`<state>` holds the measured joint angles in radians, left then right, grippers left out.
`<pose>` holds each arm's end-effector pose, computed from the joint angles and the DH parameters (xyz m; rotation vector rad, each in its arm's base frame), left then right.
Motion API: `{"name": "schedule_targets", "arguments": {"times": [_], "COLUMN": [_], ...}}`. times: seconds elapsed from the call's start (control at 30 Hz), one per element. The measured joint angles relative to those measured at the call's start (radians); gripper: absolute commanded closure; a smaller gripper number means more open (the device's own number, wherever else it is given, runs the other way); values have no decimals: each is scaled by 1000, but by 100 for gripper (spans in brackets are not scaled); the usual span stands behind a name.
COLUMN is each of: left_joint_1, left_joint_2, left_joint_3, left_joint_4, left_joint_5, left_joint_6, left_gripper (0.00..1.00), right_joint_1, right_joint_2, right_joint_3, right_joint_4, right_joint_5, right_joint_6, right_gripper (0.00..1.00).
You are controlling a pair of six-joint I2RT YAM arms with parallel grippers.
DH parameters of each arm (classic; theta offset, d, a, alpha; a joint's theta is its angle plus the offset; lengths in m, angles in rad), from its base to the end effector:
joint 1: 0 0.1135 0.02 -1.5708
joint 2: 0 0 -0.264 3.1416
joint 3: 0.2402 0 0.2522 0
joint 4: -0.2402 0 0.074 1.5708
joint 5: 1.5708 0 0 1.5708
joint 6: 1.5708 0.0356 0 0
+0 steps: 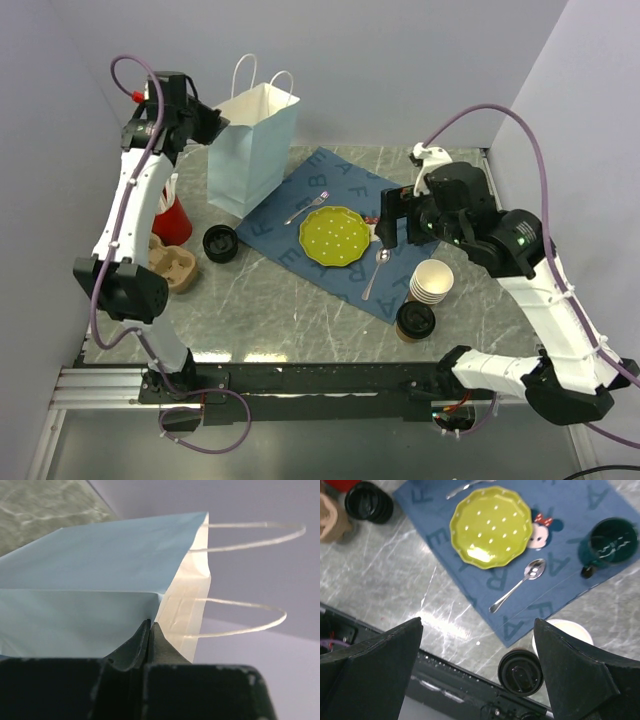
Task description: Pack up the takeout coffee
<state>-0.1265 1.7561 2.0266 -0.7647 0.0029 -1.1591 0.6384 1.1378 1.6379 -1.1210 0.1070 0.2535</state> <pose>0.3821 -0.0487 0.4443 -1.0658 1.8814 -0.7765 0.1503 0.1068 0.4596 -0.3635 2.1840 0.3839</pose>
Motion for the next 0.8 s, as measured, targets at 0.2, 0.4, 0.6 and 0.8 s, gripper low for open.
{"name": "schedule_targets", "arguments": {"times": [0.2, 0.4, 0.6, 0.8], "left_joint_1": [26, 34, 34, 34], "left_joint_2": [-85, -193, -372, -559], "left_joint_3": [-1, -43, -249, -475], "left_joint_4": [27, 20, -43, -137], "left_joint_5": [179, 373, 529, 634], "left_joint_6": [41, 87, 162, 256], "left_gripper": [99, 97, 98, 96], "right_joint_1": [-7, -13, -17, -18], "right_joint_2": [-44, -65, -71, -124], "right_joint_3": [0, 21, 130, 133], "right_joint_4": [0, -6, 6, 48], "right_joint_5": [57, 76, 78, 84], "right_joint_6": [0, -1, 12, 25], "right_gripper": [0, 0, 0, 0]}}
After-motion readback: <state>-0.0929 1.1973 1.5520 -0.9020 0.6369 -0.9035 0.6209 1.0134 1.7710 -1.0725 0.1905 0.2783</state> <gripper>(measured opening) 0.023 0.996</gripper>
